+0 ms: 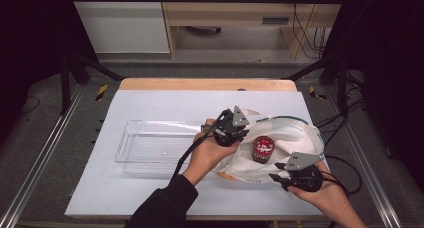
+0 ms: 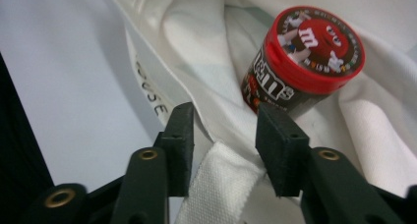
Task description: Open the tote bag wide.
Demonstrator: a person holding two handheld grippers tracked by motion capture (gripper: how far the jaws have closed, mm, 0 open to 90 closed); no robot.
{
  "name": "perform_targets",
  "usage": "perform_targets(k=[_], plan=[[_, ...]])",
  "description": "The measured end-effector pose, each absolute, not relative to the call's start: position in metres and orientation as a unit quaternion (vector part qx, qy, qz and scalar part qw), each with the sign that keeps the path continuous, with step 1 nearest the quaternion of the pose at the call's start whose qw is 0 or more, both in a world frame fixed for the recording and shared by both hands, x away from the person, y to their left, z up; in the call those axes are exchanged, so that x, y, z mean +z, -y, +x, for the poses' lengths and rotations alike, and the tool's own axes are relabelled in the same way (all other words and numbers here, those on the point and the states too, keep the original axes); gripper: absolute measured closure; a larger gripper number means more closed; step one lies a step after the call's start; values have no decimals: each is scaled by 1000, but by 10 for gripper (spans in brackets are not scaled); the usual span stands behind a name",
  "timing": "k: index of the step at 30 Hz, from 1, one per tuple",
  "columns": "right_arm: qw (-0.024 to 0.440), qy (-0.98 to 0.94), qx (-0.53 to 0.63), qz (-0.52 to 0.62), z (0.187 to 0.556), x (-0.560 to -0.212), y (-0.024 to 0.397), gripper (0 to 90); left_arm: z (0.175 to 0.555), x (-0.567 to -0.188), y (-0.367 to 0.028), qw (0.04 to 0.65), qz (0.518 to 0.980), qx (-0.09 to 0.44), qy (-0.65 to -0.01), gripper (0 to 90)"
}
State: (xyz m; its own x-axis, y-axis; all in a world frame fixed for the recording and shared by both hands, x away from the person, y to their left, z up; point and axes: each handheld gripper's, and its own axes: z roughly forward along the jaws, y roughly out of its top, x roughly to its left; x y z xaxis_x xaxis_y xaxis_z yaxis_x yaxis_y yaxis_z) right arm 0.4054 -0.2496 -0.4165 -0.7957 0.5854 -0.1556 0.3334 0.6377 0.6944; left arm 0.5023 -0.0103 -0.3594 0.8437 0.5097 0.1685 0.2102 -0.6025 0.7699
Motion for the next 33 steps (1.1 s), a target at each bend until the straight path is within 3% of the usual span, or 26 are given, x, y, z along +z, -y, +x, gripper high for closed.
perform_targets(k=[7,12,19,33], plan=[[179,-888,340,253,396,-422,258,742,517,-363,-2,394,873,176,-227,812],[177,-888,344,250,392,-424,262,777,521,-365,-8,394,870,178,-237,816],[177,-881,358,252,381,-418,272,796,525,-354,-18,405,857,192,-252,819],[163,-876,366,267,368,-443,283,813,547,-383,-18,373,865,172,-288,821]])
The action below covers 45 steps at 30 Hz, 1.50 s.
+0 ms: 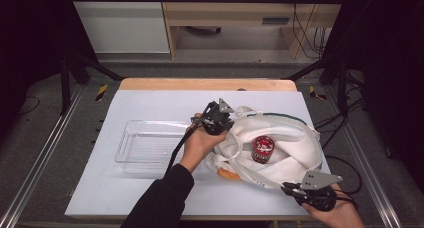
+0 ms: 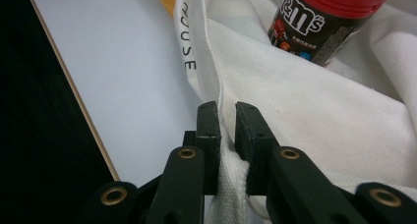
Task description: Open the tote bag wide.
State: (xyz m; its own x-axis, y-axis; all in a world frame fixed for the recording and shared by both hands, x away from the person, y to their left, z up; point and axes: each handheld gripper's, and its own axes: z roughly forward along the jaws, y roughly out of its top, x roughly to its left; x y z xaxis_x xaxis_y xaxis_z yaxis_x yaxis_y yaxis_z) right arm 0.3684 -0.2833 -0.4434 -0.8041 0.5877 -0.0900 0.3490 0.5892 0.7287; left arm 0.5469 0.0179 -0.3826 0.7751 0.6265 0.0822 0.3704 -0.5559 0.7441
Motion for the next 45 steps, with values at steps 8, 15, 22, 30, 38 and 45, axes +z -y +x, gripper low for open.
perform_targets(k=[8,15,22,30,38,45], plan=[[181,-865,378,275,362,-428,294,822,547,-376,-27,379,859,180,-294,822],[169,-872,363,283,366,-445,294,827,550,-390,-24,348,871,181,-296,821],[162,-866,367,297,371,-452,300,828,550,-393,-23,338,874,184,-296,821],[169,-865,366,299,371,-446,300,829,550,-393,-26,329,877,179,-300,821],[164,-867,362,299,372,-449,298,822,550,-404,-21,303,890,173,-293,817],[169,-861,374,298,369,-443,298,700,543,-402,-24,331,876,193,-293,790]])
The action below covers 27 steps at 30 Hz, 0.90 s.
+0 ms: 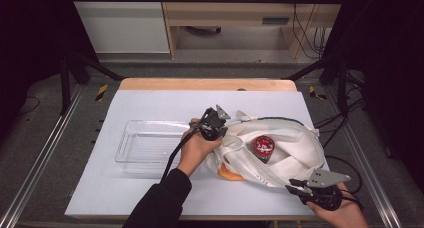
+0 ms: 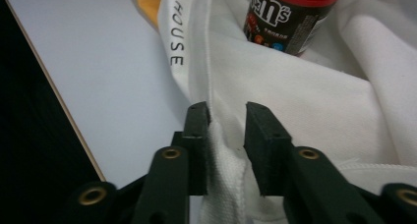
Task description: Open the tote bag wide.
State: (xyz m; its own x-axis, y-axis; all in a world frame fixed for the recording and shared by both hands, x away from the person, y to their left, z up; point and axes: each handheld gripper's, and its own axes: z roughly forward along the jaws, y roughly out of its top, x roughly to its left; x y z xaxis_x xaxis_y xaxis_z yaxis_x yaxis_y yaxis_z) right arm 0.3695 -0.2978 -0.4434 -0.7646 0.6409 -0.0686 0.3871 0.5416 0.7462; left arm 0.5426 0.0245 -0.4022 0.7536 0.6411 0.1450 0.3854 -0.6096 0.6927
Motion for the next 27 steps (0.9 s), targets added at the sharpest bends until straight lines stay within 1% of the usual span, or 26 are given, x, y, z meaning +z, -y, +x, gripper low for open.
perform_targets(k=[1,2,4,5,6,7,9,10,13,19,24,27], plan=[[171,-859,376,301,370,-442,298,666,543,-402,-24,331,876,193,-293,778],[172,-857,377,306,370,-441,298,633,539,-401,-25,340,871,204,-291,757],[173,-854,382,308,370,-437,297,557,536,-397,-26,348,866,217,-288,683],[173,-851,387,311,370,-435,297,521,535,-395,-28,354,862,222,-287,662],[173,-851,387,311,370,-435,297,521,535,-395,-28,354,862,222,-287,644],[176,-848,391,311,371,-431,295,466,532,-393,-29,362,858,224,-289,615],[179,-845,397,311,371,-426,294,431,528,-388,-32,369,854,231,-285,570],[179,-845,397,311,371,-426,294,431,526,-385,-33,374,852,233,-281,570],[182,-839,405,316,373,-420,292,391,517,-377,-37,386,848,236,-276,526],[200,-826,407,336,382,-409,294,350,492,-370,-36,407,846,235,-251,519],[218,-819,403,346,388,-400,296,345,470,-364,-29,418,851,228,-223,520],[228,-817,395,351,394,-390,296,360,460,-361,-22,424,852,224,-208,519]])
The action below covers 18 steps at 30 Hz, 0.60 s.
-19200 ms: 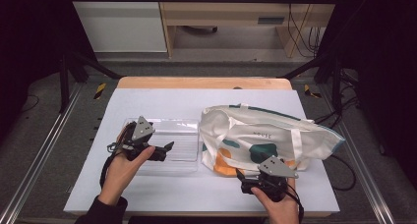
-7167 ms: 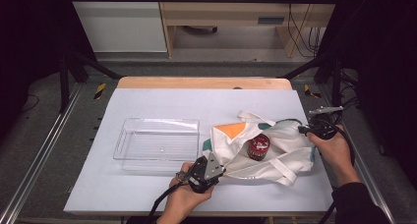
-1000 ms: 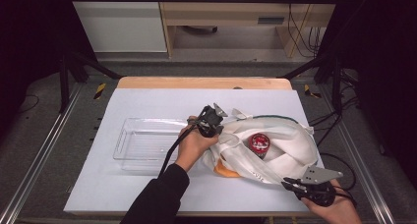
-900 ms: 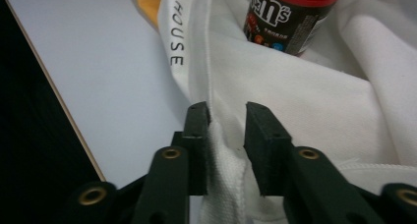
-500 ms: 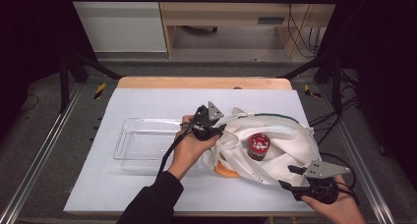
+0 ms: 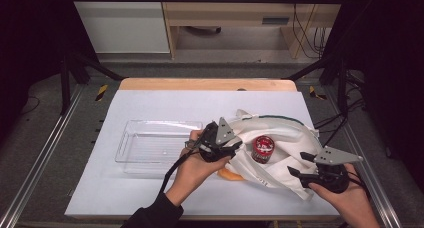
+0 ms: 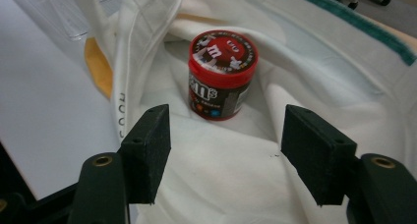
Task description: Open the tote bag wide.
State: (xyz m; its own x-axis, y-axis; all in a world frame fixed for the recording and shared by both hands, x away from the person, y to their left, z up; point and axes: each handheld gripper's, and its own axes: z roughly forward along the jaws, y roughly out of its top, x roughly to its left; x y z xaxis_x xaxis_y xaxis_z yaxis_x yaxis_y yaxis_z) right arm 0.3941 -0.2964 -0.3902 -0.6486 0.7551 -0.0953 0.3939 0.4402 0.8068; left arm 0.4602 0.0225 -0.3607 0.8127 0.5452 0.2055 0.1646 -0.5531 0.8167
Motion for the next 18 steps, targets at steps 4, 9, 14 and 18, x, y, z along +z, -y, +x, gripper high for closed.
perform_targets(k=[4,9,14,18], plan=[[234,-815,395,354,399,-383,296,370,454,-363,-13,422,857,221,-198,520],[247,-812,387,361,407,-374,299,370,454,-376,-2,407,866,216,-193,528],[262,-803,383,374,413,-364,306,370,456,-385,3,406,867,211,-196,550],[290,-791,374,387,418,-359,315,391,455,-391,5,396,874,209,-188,637]])
